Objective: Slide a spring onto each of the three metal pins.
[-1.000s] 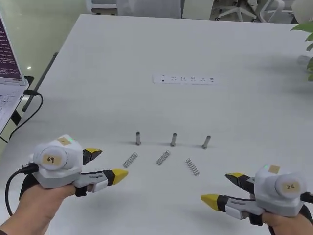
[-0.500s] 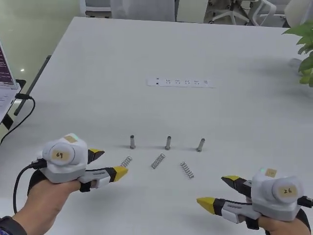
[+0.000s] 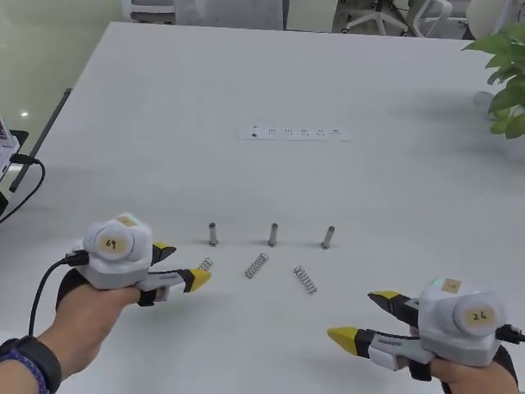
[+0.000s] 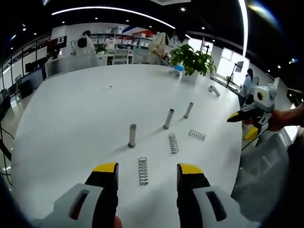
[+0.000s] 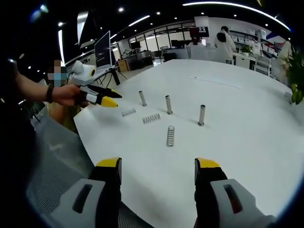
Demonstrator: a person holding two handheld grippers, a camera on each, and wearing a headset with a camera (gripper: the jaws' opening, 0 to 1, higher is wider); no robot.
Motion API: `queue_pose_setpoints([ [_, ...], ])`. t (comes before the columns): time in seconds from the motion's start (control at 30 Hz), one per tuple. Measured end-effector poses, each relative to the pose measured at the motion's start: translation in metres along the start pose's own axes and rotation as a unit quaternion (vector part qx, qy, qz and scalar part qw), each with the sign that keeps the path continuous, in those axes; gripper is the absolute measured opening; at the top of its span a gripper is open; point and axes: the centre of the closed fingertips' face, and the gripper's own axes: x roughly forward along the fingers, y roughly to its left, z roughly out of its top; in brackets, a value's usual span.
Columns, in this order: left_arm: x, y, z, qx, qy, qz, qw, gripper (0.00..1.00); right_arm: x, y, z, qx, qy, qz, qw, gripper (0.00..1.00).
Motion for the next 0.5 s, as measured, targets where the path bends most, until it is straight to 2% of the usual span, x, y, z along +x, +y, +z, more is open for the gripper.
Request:
queue_pose_setpoints([
  [0.5,0.016,0.005,-0.008,-0.01,0.019,0.004,0.9998,0.36,-0.002,-0.001,-0.003,0.002,0.002,-0.003,1.0,0.6],
])
